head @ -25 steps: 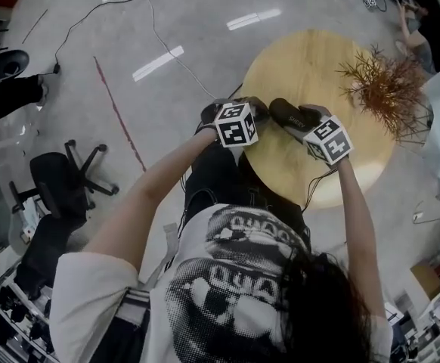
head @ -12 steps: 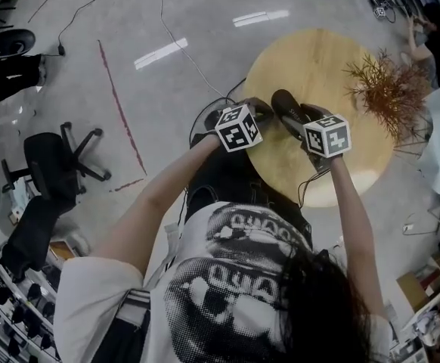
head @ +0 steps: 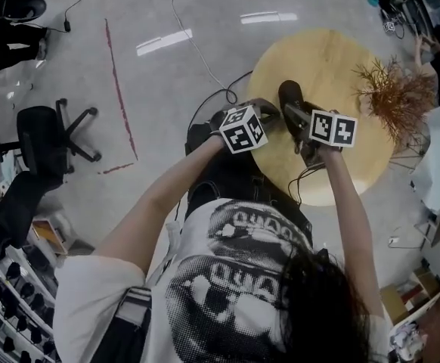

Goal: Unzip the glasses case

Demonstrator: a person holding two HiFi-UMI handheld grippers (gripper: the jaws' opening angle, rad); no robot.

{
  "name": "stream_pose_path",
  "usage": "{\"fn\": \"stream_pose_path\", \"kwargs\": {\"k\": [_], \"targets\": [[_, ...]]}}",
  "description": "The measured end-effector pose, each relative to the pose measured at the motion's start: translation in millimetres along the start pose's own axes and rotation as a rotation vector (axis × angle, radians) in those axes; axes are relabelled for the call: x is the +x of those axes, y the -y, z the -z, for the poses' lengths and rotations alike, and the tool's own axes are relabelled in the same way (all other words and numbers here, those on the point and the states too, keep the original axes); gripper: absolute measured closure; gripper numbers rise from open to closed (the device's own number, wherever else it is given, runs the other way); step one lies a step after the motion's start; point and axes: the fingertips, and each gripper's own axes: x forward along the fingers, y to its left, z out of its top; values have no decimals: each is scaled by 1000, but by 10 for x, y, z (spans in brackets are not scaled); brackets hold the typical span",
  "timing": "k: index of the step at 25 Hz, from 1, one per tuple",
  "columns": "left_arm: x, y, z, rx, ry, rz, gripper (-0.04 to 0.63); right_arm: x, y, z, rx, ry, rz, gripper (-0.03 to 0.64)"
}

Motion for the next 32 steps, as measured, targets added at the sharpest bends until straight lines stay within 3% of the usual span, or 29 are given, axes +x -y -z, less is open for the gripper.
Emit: {"fn": "stream_pose_path", "kwargs": {"k": [12,18,24,32], "targets": [[-100,416,105,8,10,-4,583,42,-14,-9,265,40,22,334],[-130,580,218,-10,16,-2,583,101,-62,-1,350,72,54,334],[-114,660,259,18,17,24,583,114,-61,-2,451,104,58,334],[-53,678,266,50,19,30,583,116,-58,-18,447,130,70,334]]}}
